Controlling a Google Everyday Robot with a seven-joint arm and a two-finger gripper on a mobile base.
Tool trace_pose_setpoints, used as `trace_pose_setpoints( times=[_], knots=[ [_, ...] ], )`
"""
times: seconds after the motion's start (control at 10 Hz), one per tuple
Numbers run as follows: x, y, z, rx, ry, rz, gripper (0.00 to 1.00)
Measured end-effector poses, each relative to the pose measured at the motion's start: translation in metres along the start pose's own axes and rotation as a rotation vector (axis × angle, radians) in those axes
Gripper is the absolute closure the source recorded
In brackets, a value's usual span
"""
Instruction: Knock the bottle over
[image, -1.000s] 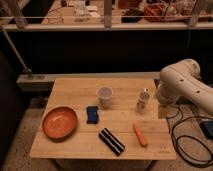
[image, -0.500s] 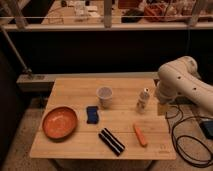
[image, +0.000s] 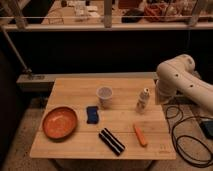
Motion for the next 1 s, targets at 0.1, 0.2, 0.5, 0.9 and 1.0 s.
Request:
trace_pose_setpoints(
  times=[0.1,0.2,0.5,0.9,1.0],
  knots=[
    [0.001,-0.002,0.002,0.014,-0.001,0.010,0.89],
    [-0.001,-0.008,0.005,0.018,0.001,0.009,0.97],
    [0.000,-0.014,0.011,0.027,0.007,0.011,0.98],
    [0.000,-0.022,0.019,0.043,0.008,0.024,0.98],
    [-0.002,-0.025,0.022,0.048,0.008,0.025,0.98]
  ],
)
